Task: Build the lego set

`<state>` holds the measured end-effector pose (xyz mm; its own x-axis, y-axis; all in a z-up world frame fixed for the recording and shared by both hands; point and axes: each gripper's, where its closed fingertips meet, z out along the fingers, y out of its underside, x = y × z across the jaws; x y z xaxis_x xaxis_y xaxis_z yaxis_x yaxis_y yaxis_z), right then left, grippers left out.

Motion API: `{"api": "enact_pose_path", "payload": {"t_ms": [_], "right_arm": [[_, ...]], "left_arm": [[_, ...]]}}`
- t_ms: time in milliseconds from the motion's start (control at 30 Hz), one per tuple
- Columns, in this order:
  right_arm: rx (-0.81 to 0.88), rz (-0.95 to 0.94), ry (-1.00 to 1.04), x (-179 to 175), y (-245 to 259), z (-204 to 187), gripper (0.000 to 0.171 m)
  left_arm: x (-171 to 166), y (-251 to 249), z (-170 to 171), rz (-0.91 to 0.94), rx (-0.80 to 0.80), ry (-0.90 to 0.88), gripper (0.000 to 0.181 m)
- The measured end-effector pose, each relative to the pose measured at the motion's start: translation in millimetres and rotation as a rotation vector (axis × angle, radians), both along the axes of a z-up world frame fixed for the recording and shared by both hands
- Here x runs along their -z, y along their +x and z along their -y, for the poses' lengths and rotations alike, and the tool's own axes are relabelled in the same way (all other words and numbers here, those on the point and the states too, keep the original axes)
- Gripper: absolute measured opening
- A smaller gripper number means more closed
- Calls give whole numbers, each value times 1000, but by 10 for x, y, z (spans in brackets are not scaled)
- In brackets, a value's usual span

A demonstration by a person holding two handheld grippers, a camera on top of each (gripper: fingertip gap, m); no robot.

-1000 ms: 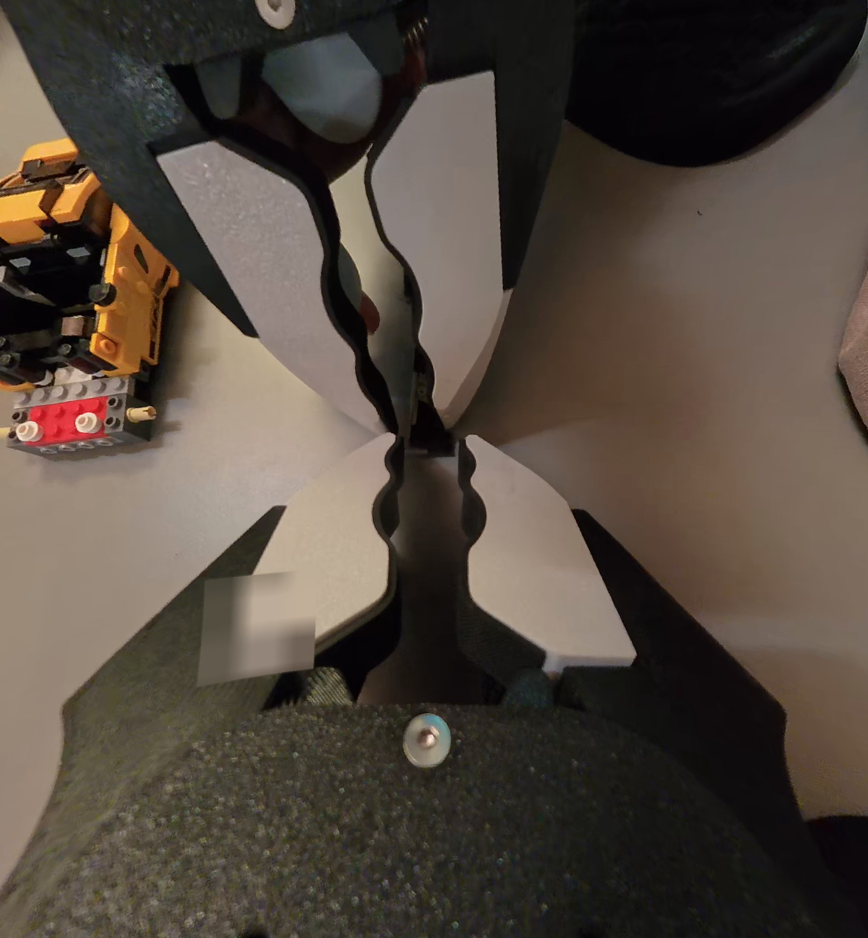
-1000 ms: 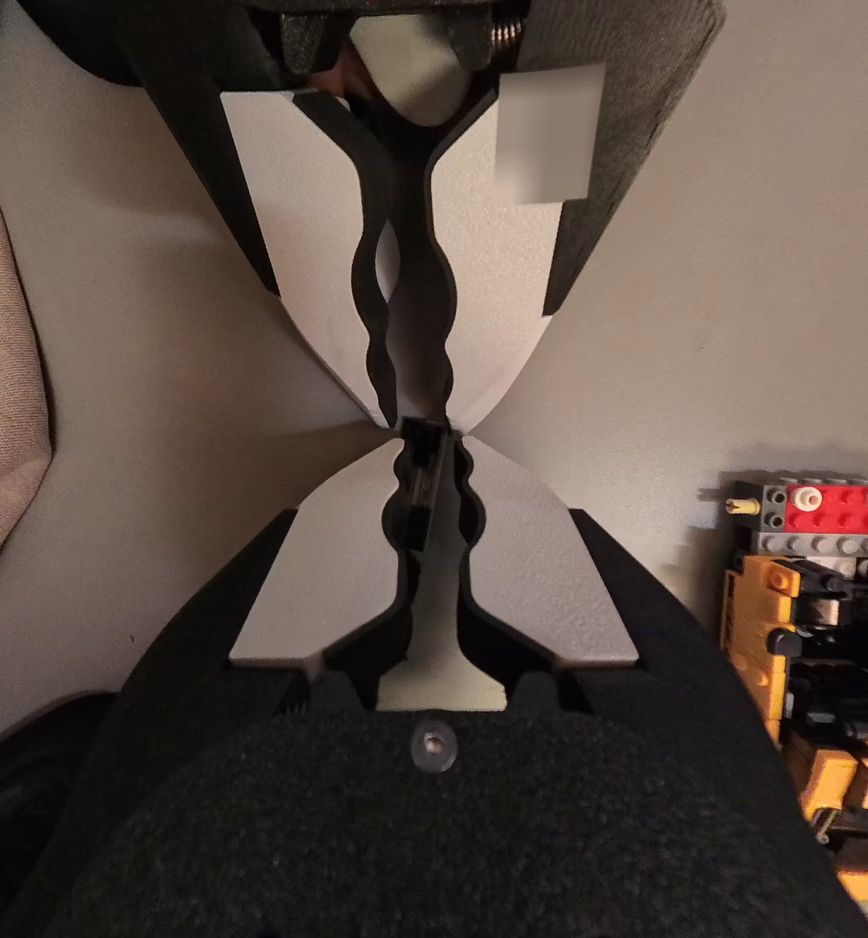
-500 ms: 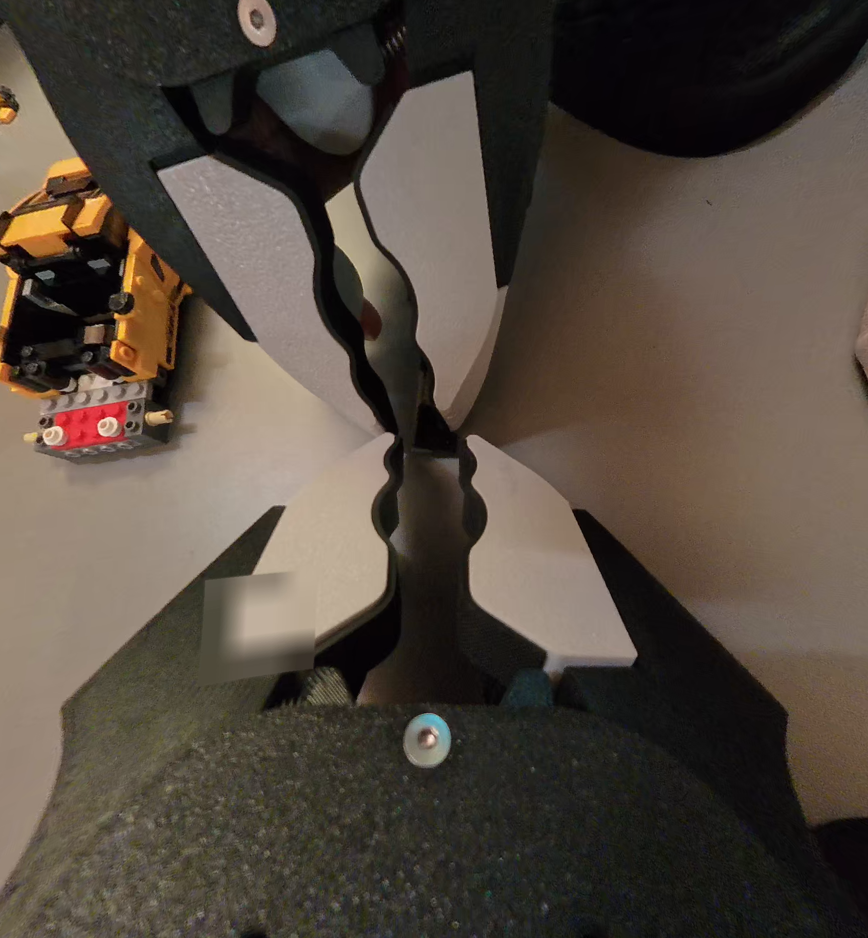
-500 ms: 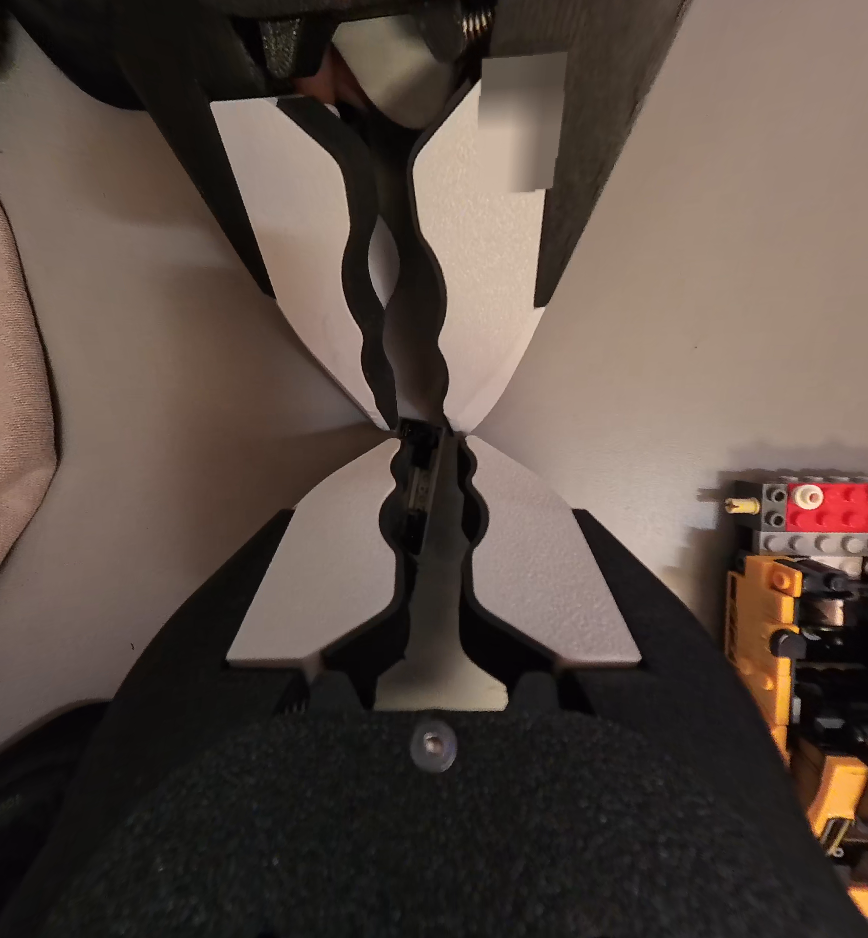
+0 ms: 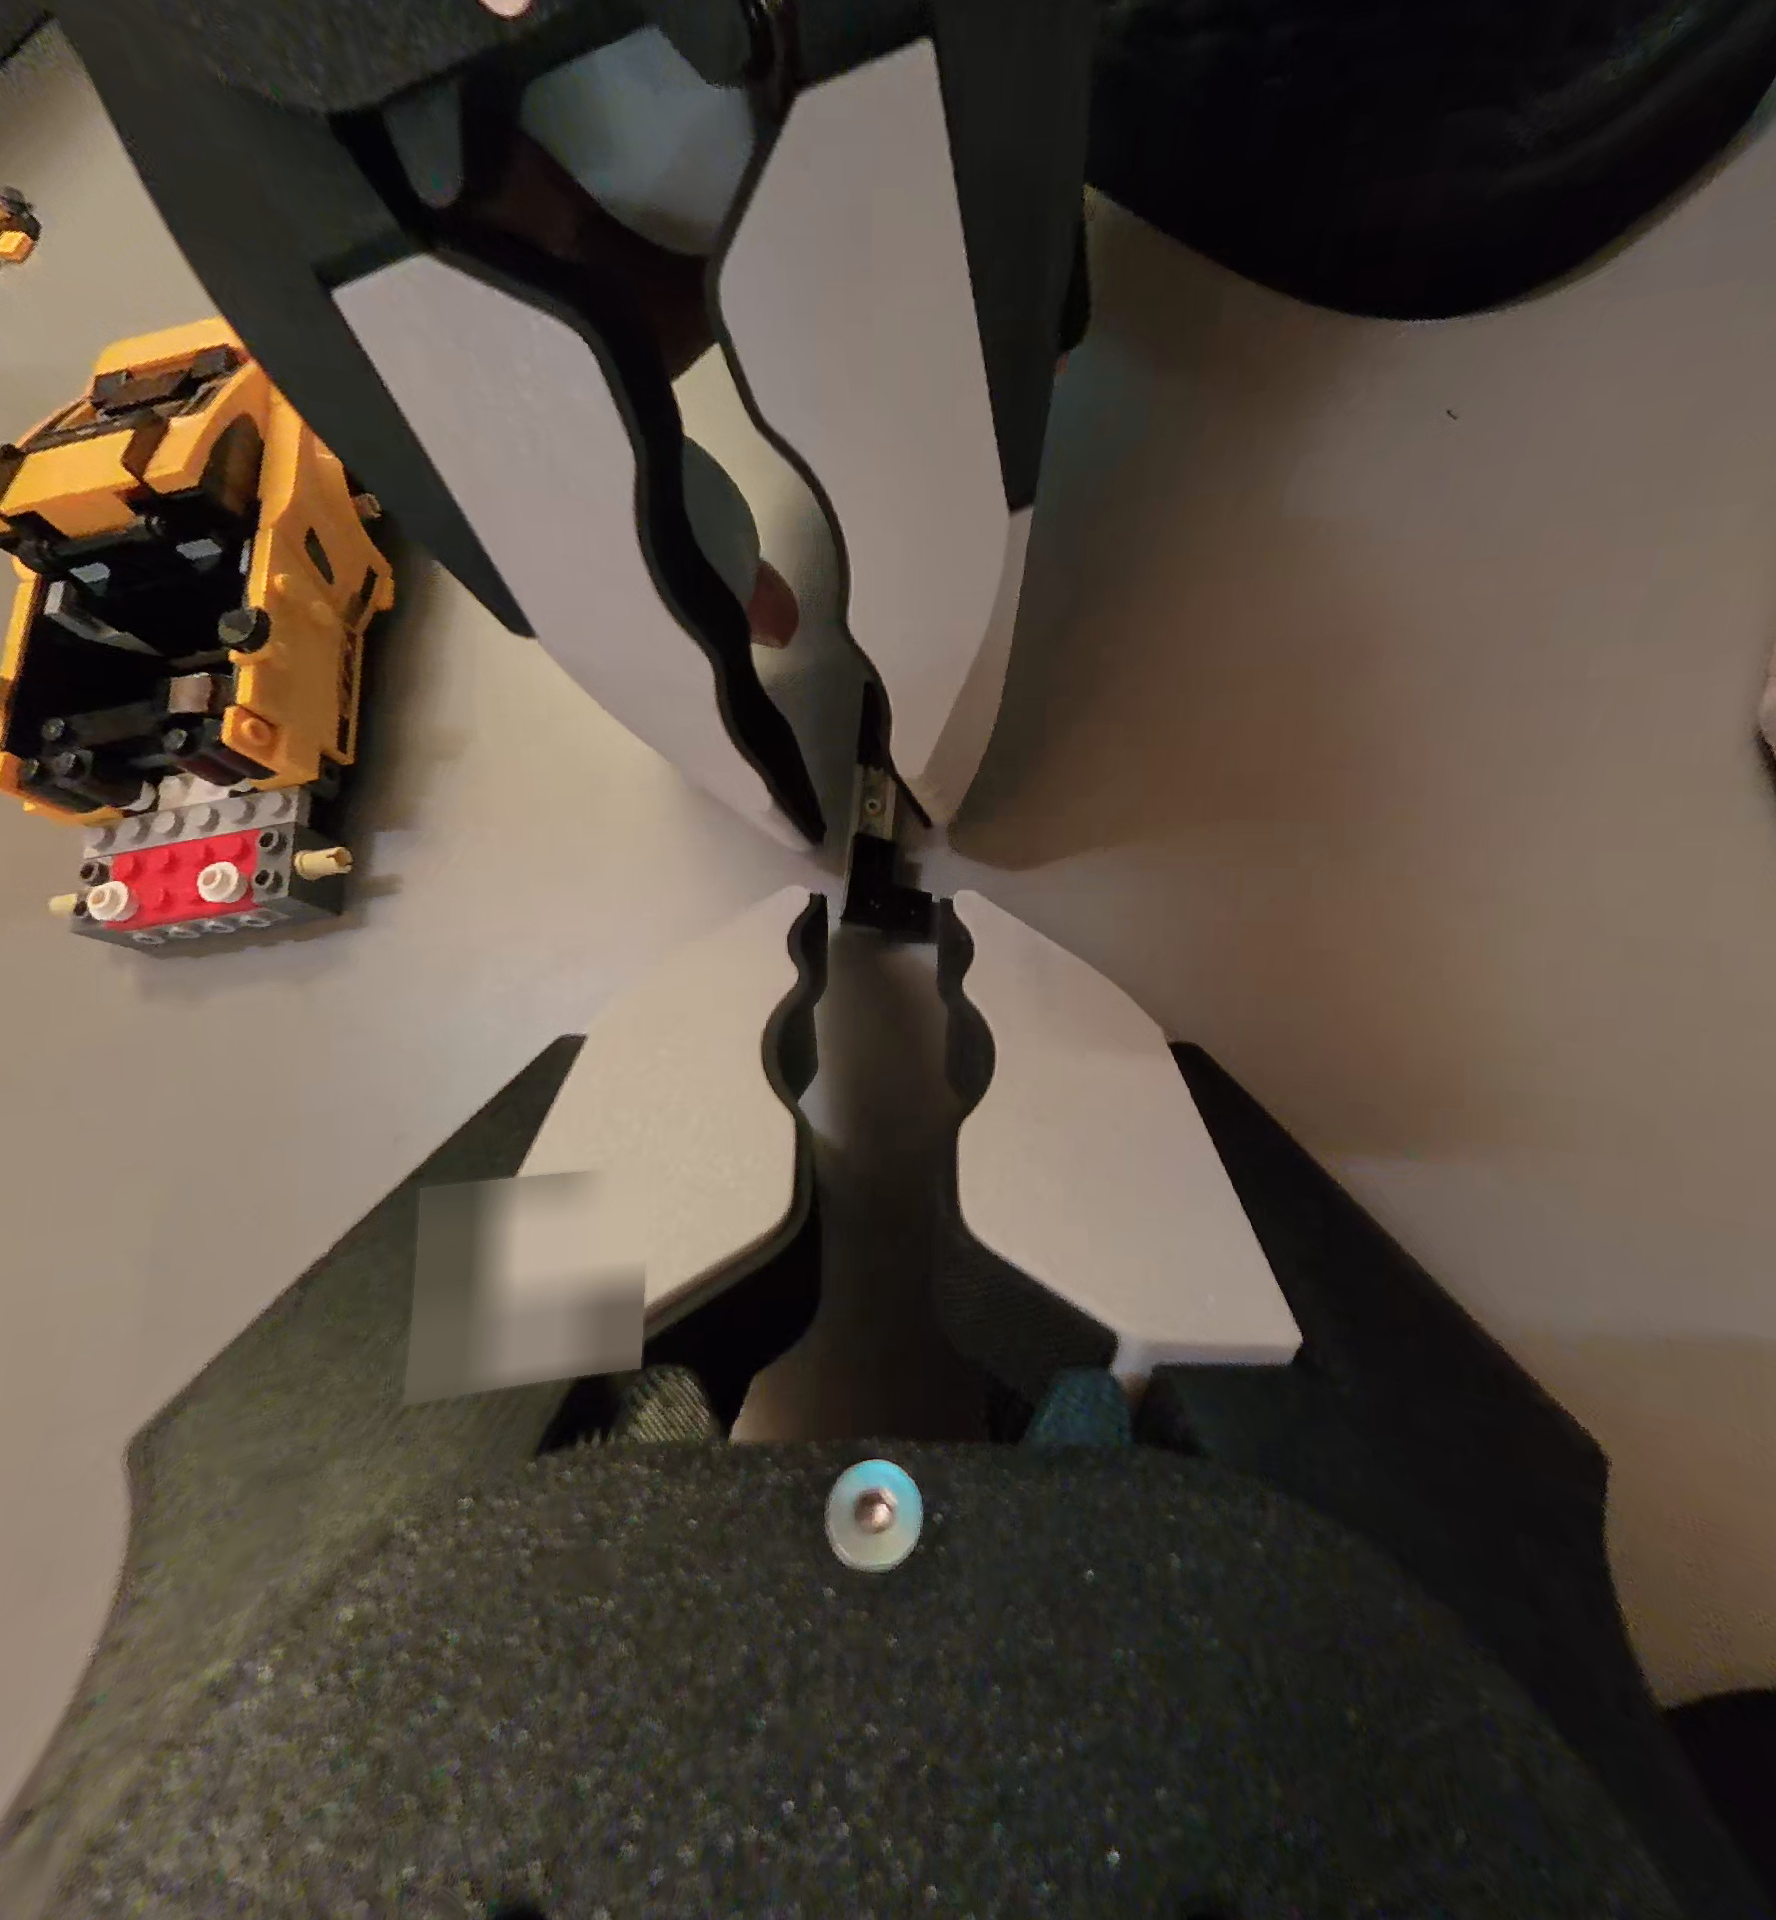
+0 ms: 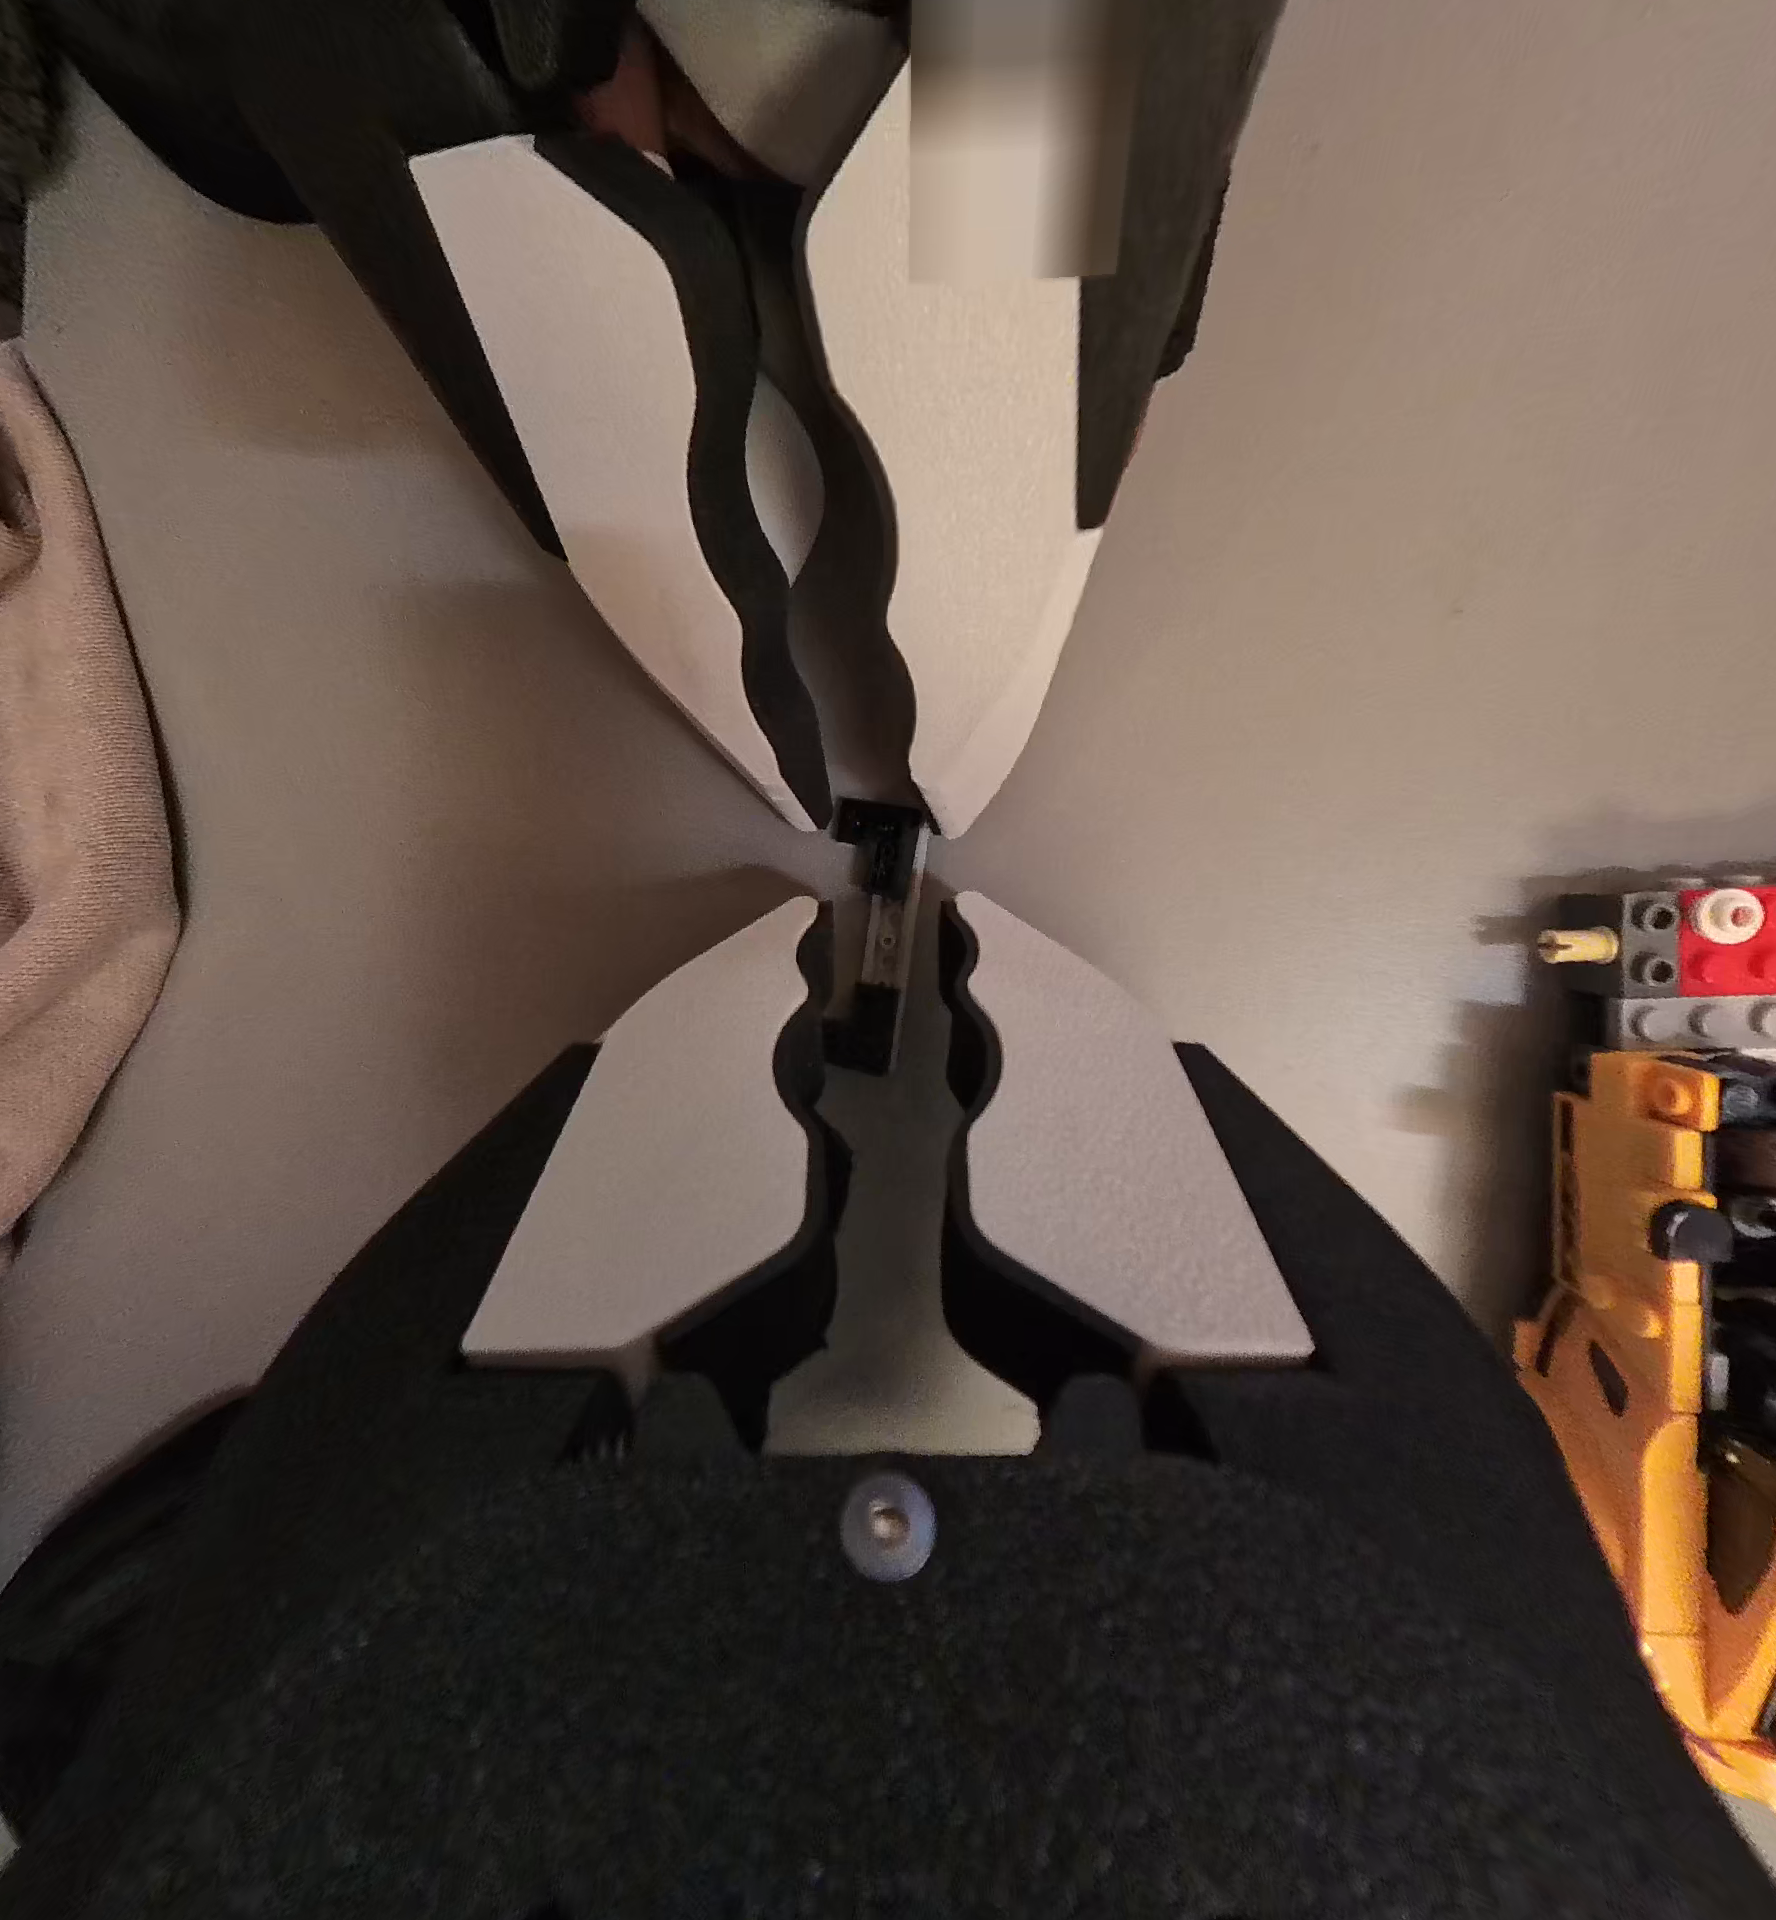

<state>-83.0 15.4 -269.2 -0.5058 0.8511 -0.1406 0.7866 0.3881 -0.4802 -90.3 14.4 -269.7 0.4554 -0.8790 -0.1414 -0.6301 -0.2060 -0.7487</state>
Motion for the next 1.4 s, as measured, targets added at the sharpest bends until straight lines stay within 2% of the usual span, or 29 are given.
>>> {"api": "enact_pose_path", "payload": {"t_ms": [267,433,600,833,1033,1133,1400], "right_arm": [[-7,4,59,25,41,8,15],[-15,-9,95,11,73,-2,14],[-22,-25,111,4,103,5,14],[-28,-66,103,-4,127,26,11],[-23,-105,98,-10,149,34,9],[-25,-161,131,-18,138,23,8],[-76,-424,334,-145,131,58,7]], "left_arm": [[3,-10,-7,44,-28,-66,20],[-75,-1,-50,167,-90,-179,22],[-73,29,-64,198,-123,-325,22],[6,34,-62,72,-89,-446,18],[15,79,-57,41,-54,-475,15],[19,95,-46,44,-49,-485,11],[8,97,-19,62,-34,-441,14]]}}
